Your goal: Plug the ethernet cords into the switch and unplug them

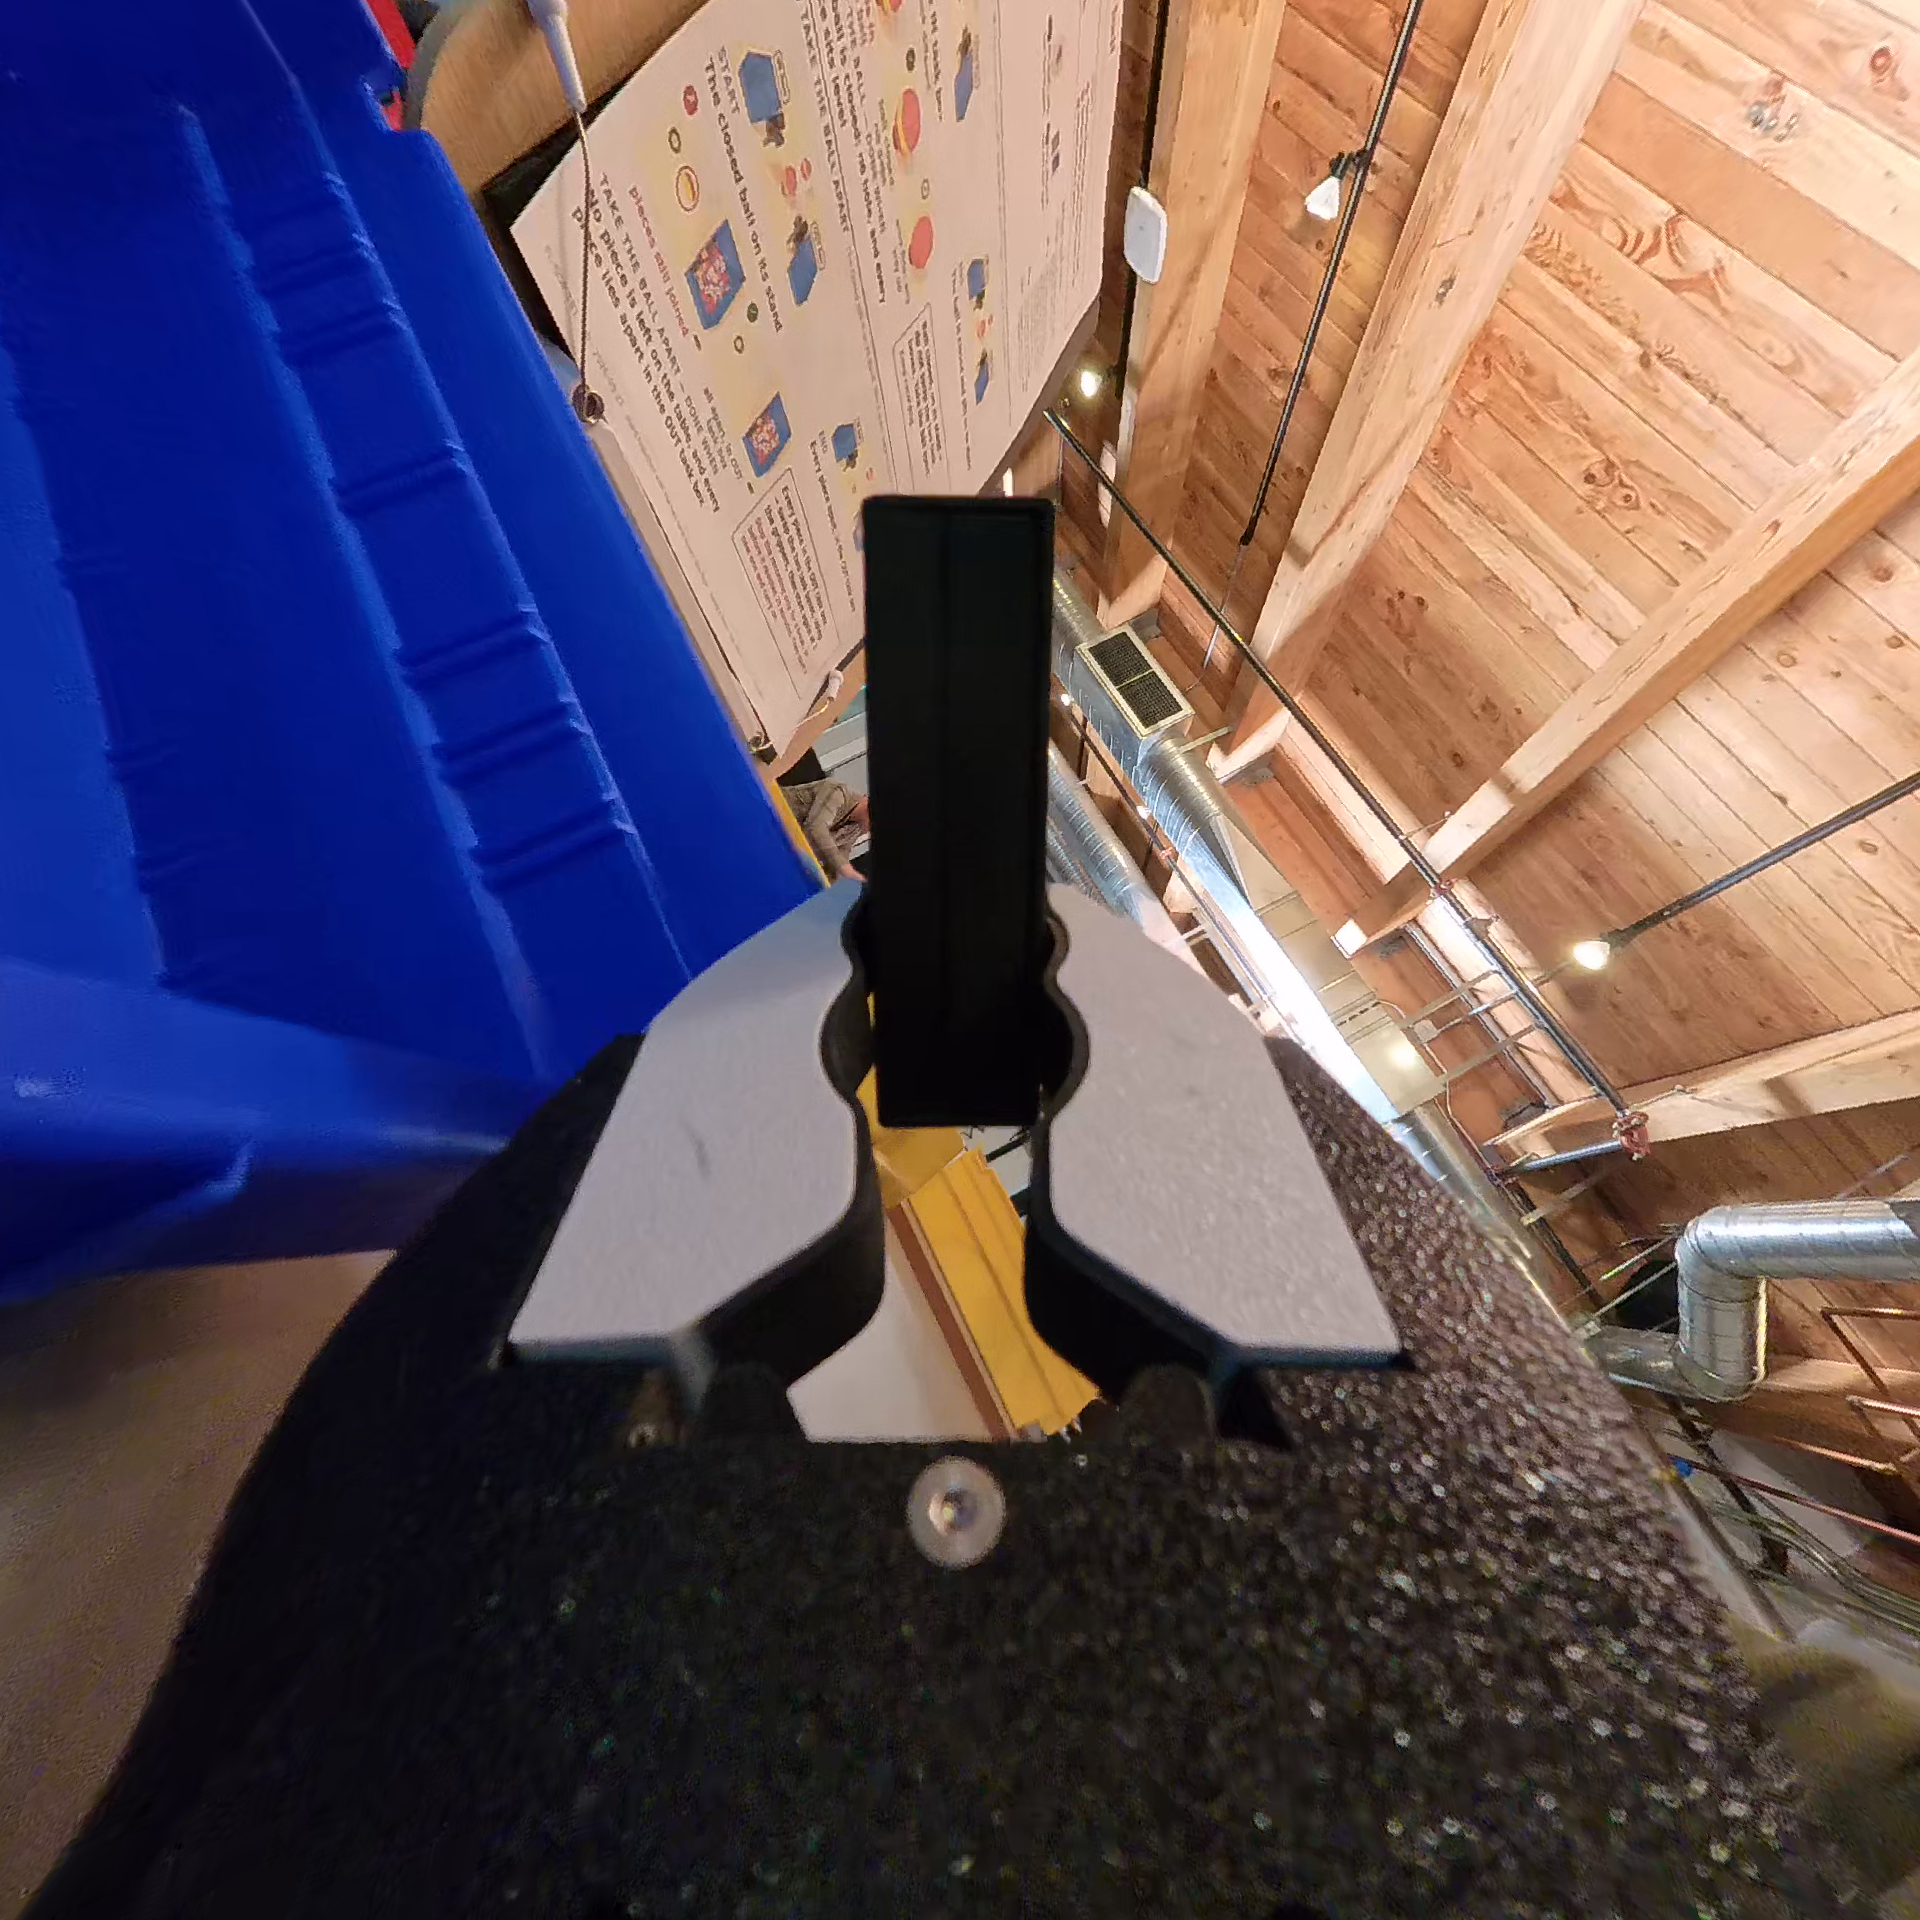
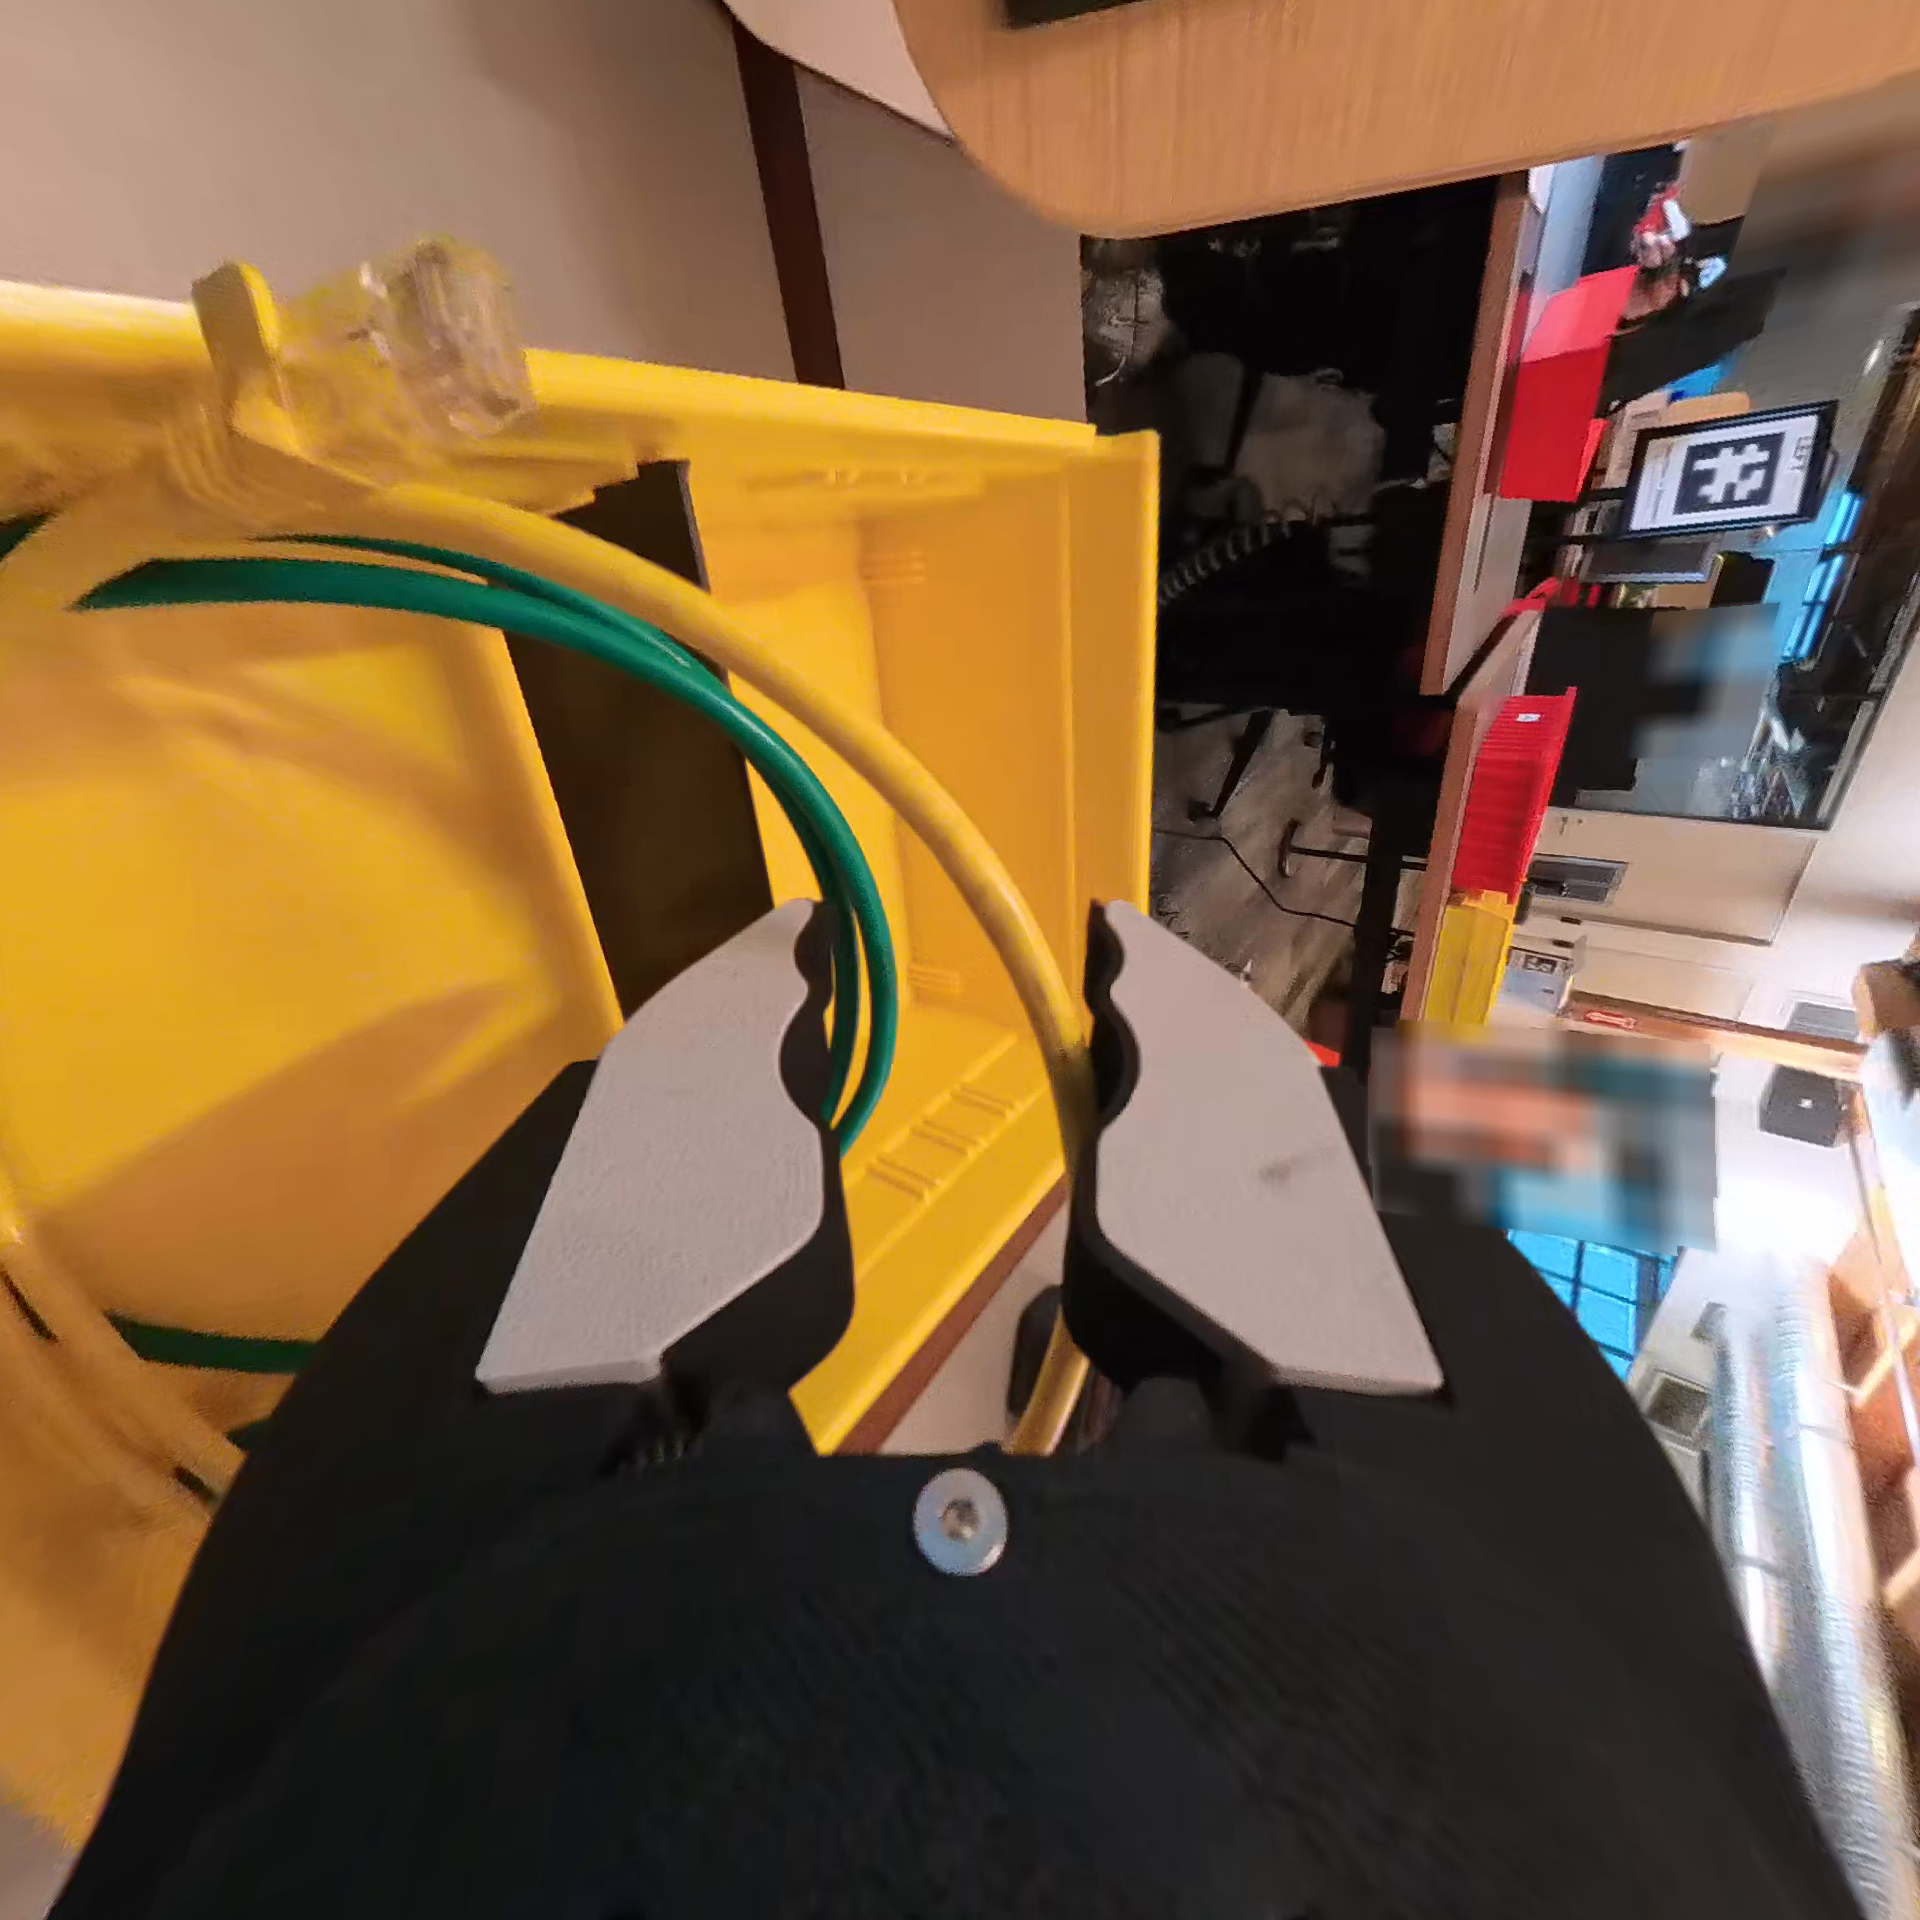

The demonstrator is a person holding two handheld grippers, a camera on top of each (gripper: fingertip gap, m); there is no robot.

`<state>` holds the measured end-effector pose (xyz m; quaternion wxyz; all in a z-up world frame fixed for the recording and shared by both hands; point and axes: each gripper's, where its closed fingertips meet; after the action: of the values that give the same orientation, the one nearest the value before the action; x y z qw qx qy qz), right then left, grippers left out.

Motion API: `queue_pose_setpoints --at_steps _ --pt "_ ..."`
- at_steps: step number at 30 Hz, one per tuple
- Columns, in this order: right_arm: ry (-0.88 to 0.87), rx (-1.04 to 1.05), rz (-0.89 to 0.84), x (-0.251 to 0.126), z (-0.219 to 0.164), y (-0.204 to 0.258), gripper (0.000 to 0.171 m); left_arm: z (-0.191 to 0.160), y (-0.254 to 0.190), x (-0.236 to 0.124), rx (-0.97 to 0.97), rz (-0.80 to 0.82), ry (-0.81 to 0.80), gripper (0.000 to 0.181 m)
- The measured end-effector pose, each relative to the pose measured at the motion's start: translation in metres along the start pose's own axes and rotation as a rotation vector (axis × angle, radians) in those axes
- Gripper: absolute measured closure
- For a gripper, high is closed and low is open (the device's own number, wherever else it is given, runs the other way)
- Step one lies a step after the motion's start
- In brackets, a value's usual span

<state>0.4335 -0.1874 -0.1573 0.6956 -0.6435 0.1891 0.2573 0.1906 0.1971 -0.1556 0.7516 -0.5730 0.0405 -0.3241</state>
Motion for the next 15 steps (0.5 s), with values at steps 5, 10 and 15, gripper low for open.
queue_pose_setpoints --at_steps 5,10,15 --pt "-0.041 0.162 -0.131 -0.006 -0.008 -0.022 0.115 0.000 0.000 0.000 -0.010 -0.003 -0.003 0.154" --pt "-0.208 0.383 -0.008 -0.032 -0.001 -0.034 0.113 0.000 0.000 0.000 -0.011 -0.005 -0.001 0.154" --pt "-0.122 0.370 -0.095 -0.057 -0.023 -0.050 0.118 0.000 -0.001 0.000 -0.011 -0.006 -0.001 0.154"
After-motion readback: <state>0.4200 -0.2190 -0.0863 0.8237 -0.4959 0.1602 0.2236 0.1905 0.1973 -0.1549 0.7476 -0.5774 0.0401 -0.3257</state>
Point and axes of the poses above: each gripper's, where its closed fingertips meet, x out along the fingers, z out of its top, y = z × x across the jaws, and after that the axes turned 3 degrees about y, right-handed
